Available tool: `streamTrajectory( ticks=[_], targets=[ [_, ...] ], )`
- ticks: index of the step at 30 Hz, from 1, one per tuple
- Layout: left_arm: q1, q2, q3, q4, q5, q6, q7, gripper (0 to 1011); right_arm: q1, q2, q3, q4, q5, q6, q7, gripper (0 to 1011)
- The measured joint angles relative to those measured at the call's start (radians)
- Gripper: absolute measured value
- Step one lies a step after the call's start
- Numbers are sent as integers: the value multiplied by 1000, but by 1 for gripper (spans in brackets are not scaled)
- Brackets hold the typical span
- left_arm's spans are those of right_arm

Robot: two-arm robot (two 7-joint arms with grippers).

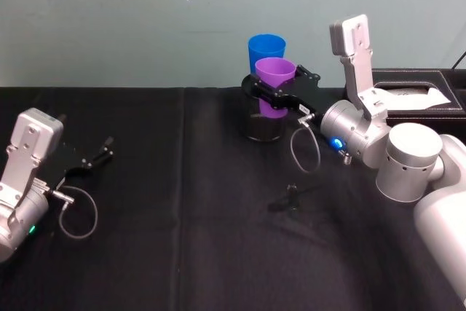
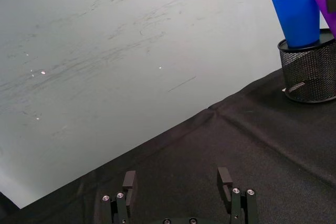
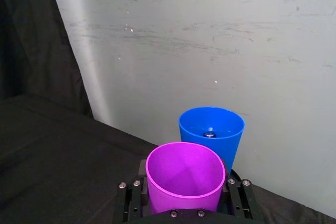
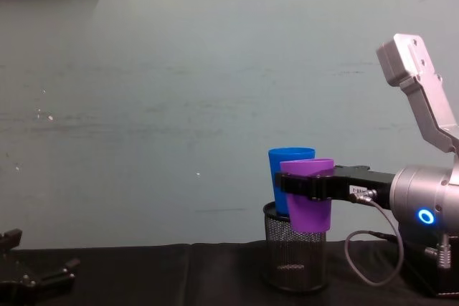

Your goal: Pick up one cup with a gripper and tap it against the other cup.

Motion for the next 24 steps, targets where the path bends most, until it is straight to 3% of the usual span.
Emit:
streamTrajectory(
  ticks=[24],
  targets=[
    [0, 0, 0, 0, 0, 0, 0, 1000, 0, 0, 0, 0, 0, 0, 0, 734]
  ],
)
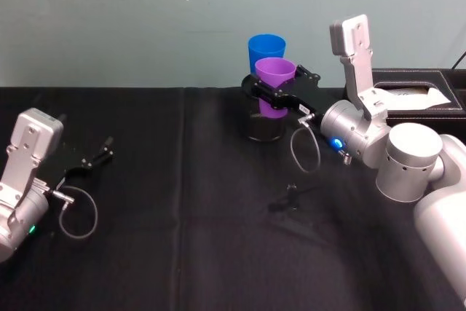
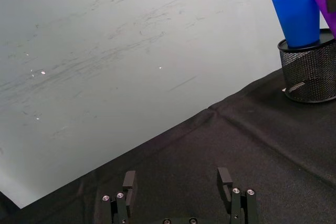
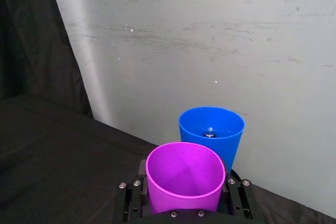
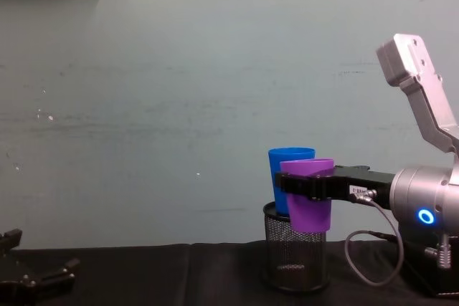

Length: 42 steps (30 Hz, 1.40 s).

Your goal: Pick up one cup with a gripper and tap it against the other cup.

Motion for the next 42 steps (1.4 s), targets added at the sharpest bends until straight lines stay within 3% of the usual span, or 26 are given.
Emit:
streamTrajectory(
  ticks=[6, 8, 14, 18, 24, 28, 35, 42],
  targets=[
    [0, 0, 0, 0, 0, 0, 0, 1000, -6, 4, -1, -13, -3, 3, 0, 734],
    [0, 0, 0, 0, 0, 0, 0, 1000, -28, 15, -4, -47, -7, 14, 0, 734],
    [0, 0, 0, 0, 0, 0, 0, 1000, -129, 51, -13, -169, -22, 28, -12, 735],
    [0, 0, 0, 0, 0, 0, 0, 1000, -220, 60, -16, -227, -40, -23, -39, 734],
    [0, 0, 0, 0, 0, 0, 0, 1000, -316, 52, -13, -233, -71, -116, -69, 734],
    [0, 0, 0, 0, 0, 0, 0, 1000, -350, 42, -14, -211, -93, -157, -79, 734],
    [0, 0, 0, 0, 0, 0, 0, 1000, -373, 23, -6, -175, -99, -180, -70, 752],
    [0, 0, 0, 0, 0, 0, 0, 1000, -383, 19, 16, -216, -108, -168, -76, 931]
  ],
)
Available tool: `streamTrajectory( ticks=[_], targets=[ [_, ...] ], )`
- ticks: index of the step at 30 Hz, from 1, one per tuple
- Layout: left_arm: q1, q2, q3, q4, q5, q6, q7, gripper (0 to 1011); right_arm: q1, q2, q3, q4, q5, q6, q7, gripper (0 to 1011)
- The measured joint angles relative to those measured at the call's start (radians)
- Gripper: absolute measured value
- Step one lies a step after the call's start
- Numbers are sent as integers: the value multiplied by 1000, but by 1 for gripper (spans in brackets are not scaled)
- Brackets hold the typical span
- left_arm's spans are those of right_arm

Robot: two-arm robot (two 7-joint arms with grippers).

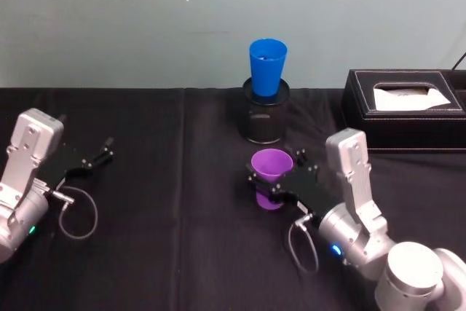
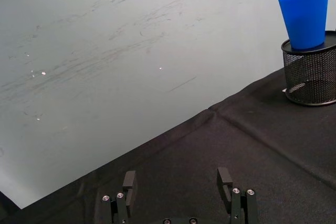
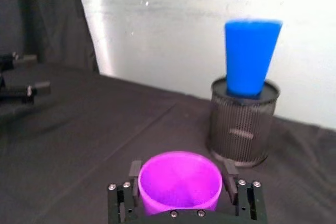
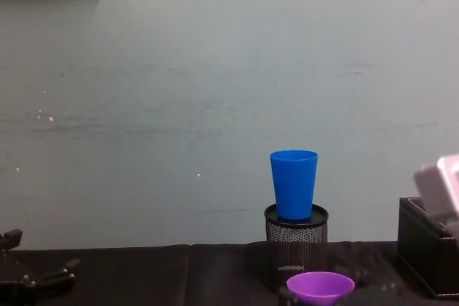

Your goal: Pick up one cup with a gripper and tap it against the other cup.

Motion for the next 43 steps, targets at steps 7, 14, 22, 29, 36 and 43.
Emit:
streamTrajectory(
  ticks=[7, 14, 22, 29, 36, 43],
  targets=[
    [0, 0, 0, 0, 0, 0, 0, 1000, -23, 13, 56, -116, 7, 18, -26, 1002],
    [0, 0, 0, 0, 0, 0, 0, 1000, -40, 15, 113, -172, -36, 59, -105, 1003],
    [0, 0, 0, 0, 0, 0, 0, 1000, -37, -19, 147, -112, -116, 74, -210, 1002],
    [0, 0, 0, 0, 0, 0, 0, 1000, -7, -46, 161, -37, -127, 57, -216, 1003],
    [0, 0, 0, 0, 0, 0, 0, 1000, -10, -44, 161, -46, -126, 57, -216, 1003],
    [0, 0, 0, 0, 0, 0, 0, 1000, -12, -42, 160, -51, -125, 58, -216, 1003]
  ],
)
